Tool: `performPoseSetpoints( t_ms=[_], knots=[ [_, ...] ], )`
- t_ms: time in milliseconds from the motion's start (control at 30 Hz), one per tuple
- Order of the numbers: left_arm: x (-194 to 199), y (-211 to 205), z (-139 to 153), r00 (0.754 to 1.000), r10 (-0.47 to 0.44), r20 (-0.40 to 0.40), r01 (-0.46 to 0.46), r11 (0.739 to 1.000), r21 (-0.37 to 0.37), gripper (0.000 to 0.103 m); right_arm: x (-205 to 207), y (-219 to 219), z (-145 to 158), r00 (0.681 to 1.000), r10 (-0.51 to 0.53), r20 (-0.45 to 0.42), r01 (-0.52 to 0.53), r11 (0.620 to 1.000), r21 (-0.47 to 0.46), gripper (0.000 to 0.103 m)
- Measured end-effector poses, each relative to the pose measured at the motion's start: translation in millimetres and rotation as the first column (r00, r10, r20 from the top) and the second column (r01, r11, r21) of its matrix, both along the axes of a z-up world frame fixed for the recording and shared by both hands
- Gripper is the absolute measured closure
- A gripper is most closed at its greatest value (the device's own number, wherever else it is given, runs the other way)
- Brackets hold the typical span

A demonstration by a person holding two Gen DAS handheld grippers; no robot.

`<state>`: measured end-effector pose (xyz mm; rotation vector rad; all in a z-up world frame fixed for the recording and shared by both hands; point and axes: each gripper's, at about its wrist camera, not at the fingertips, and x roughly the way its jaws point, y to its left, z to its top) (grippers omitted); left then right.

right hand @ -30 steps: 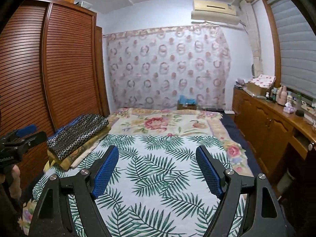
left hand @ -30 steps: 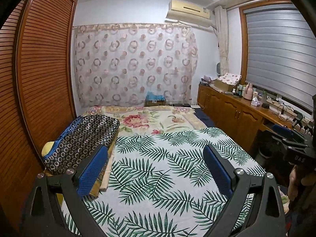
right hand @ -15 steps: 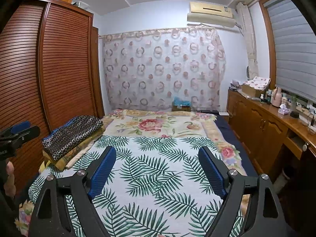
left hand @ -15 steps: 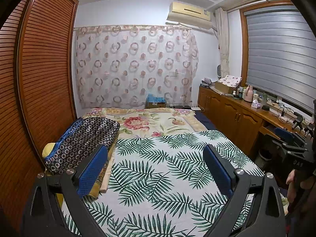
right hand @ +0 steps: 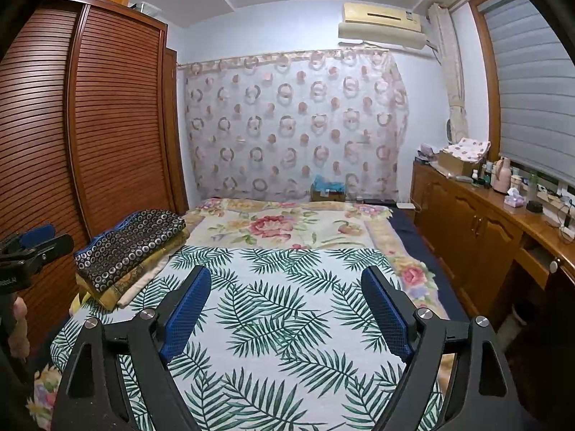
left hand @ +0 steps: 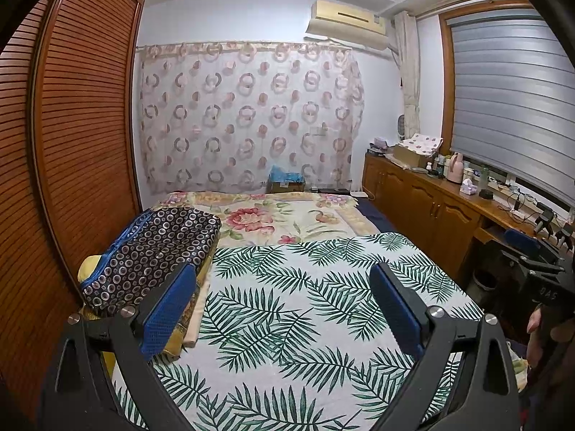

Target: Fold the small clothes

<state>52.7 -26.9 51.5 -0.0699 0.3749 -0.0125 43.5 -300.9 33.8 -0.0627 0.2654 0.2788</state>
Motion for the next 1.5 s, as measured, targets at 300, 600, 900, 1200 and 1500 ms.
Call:
performPoseSetpoints(
  t_ms=[300,600,900,1200,1500],
  knots=[
    [0.2,-0.5,-1.3,1.000,0.000,-0.003,0.000,1.000,0.001,0.005,1.4,-6.7,-0.4,1.000,0.007,0.003,-0.007,1.000,0.002,0.016],
    [0.5,-0.4,-0.9,1.000,0.000,-0.003,0.000,1.000,0.001,0.005,1.4,-8.7,-0.6,1.000,0.007,0.003,-0.007,1.000,0.003,0.016],
    [0.7,0.1,-2.9,1.000,0.000,-0.006,0.000,1.000,0.001,0.005,1.6,-11.7,-0.6,1.000,0.011,0.001,-0.011,1.000,0.003,0.016],
    [0.5,-0.4,-2.7,1.000,0.001,-0.007,-0.001,1.000,0.001,0.005,1.3,-12.5,-1.2,1.000,0.012,0.001,-0.012,1.000,0.002,0.016],
    [1.2,-0.7,-3.5,1.000,0.000,-0.008,0.000,1.000,0.001,0.005,1.3,-13.5,-1.7,1.000,0.010,-0.002,-0.010,1.000,0.004,0.016]
  ],
)
